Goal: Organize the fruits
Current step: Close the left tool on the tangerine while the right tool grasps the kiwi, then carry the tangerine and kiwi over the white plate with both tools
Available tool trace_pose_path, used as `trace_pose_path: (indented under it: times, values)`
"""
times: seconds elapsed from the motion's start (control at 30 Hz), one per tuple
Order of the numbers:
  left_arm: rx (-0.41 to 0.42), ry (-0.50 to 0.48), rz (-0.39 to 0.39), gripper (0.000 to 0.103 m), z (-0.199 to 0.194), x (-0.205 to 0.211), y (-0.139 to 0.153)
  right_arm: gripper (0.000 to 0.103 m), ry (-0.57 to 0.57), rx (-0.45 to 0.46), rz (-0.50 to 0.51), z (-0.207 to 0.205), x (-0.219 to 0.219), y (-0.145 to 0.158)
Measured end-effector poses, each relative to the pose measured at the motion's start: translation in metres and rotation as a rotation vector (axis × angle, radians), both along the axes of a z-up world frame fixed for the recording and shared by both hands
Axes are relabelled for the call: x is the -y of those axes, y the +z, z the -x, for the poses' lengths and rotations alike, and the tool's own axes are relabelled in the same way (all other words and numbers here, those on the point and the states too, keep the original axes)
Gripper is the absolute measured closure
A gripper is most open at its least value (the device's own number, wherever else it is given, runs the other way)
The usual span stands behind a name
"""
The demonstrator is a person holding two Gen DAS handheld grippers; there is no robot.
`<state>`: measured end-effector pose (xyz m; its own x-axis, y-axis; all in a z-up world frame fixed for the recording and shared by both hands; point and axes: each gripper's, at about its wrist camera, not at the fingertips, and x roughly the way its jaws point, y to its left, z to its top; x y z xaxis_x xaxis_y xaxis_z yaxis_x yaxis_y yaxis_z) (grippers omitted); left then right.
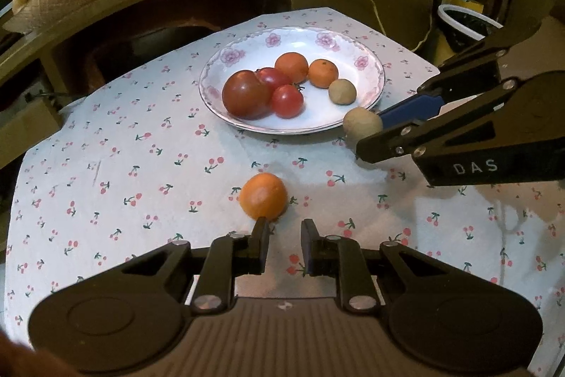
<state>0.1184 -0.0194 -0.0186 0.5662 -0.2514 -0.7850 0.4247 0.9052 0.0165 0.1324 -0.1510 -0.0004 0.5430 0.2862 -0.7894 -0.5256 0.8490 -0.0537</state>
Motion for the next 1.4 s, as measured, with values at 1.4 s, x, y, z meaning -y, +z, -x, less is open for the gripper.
trace_pose_path:
  times: [1.4]
  values:
    - [0.103,0.001,-0.052,0.066,-0.028,0.026,0.017,0.079,-0.024,0.075,0.033,0.000,0.008,0.016]
